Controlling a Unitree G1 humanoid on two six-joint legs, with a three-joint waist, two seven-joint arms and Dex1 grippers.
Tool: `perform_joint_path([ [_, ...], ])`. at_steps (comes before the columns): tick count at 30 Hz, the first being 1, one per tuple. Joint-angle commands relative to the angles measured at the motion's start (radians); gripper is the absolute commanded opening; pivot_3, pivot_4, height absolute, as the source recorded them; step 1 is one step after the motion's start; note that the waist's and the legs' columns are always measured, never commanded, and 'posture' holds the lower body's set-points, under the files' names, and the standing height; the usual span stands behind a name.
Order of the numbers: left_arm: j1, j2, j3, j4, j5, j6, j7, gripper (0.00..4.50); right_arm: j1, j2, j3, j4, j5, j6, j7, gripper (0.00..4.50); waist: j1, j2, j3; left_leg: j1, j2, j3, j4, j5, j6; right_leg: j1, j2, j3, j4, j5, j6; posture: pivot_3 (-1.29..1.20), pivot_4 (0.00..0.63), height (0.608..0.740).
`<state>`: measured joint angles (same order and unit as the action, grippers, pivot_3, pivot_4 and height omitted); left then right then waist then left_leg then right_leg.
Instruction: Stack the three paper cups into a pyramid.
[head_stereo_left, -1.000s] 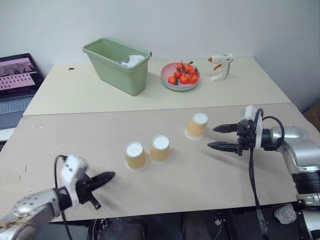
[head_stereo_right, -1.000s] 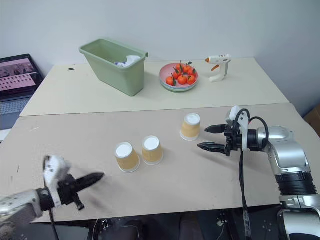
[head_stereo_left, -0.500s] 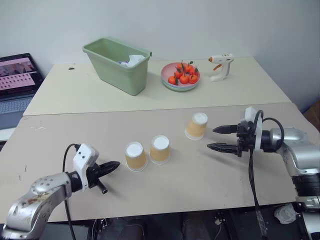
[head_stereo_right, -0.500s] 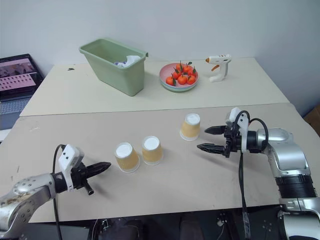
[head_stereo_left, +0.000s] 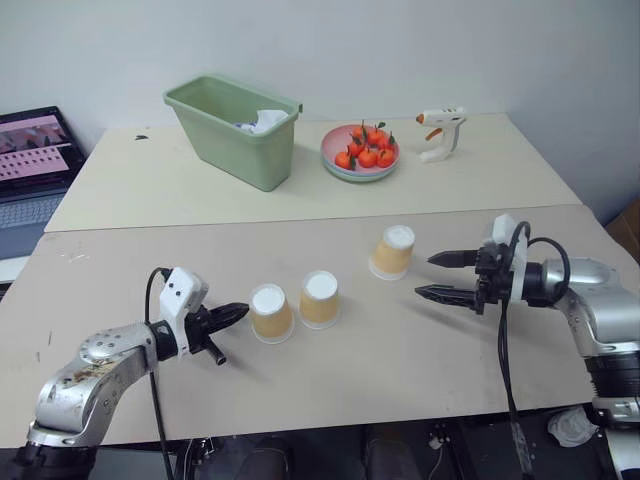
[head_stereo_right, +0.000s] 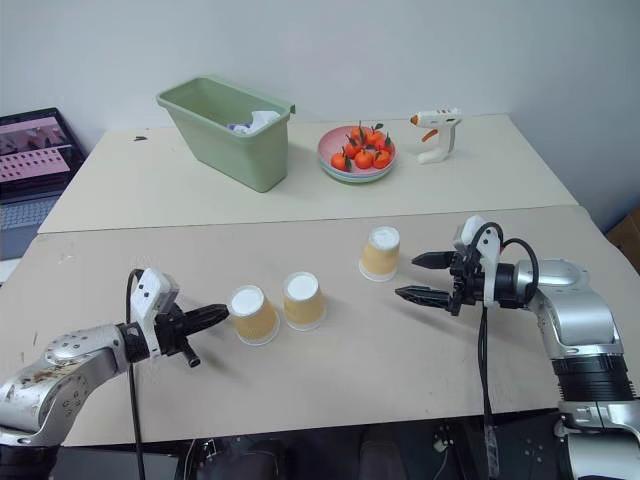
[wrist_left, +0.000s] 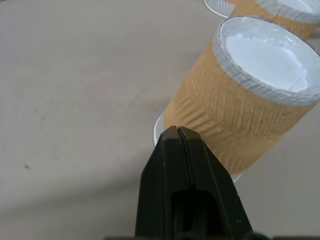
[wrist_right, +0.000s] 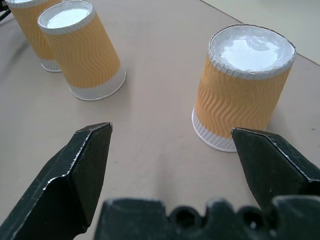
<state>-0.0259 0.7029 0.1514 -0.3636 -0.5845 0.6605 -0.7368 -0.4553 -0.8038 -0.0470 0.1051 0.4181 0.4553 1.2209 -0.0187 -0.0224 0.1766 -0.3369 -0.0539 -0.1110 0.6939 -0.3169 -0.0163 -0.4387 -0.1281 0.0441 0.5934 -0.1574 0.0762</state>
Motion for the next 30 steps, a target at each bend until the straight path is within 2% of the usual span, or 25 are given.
perform_joint_path([
  [1,-0.023,0.004,-0.001,-0.021,-0.013,0.010,-0.012,0.01,-0.016,0.000,-0.024,-0.024,0.021,-0.006,0.002,4.50,0.000,0.000,0.000,0.000,0.000,0.000,0.000,0.000,0.000,0.000,0.000,0.000,0.000,0.000,0.000,0.00,0.150,0.725],
  [16,-0.099,-0.017,-0.029,0.011,-0.005,0.027,-0.010,0.01,0.006,-0.002,-0.040,-0.042,0.030,-0.002,-0.005,4.50,-0.001,0.000,0.000,0.000,0.000,0.000,0.000,0.000,0.000,0.000,0.000,0.000,0.000,0.000,0.000,0.00,0.150,0.725],
  [25,-0.028,0.045,0.150,-0.022,-0.039,0.036,-0.005,0.01,0.000,-0.008,-0.043,-0.037,0.031,0.003,0.002,4.50,-0.003,0.000,0.000,0.000,0.000,0.000,0.000,0.000,0.000,0.000,0.000,0.000,0.000,0.000,0.000,0.00,0.150,0.725],
  [30,-0.043,0.117,0.297,-0.070,-0.138,0.084,-0.031,0.01,-0.021,-0.012,-0.032,-0.016,0.023,-0.004,0.015,4.50,0.000,0.000,0.000,0.000,0.000,0.000,0.000,0.000,0.000,0.000,0.000,0.000,0.000,0.000,0.000,0.00,0.150,0.725],
])
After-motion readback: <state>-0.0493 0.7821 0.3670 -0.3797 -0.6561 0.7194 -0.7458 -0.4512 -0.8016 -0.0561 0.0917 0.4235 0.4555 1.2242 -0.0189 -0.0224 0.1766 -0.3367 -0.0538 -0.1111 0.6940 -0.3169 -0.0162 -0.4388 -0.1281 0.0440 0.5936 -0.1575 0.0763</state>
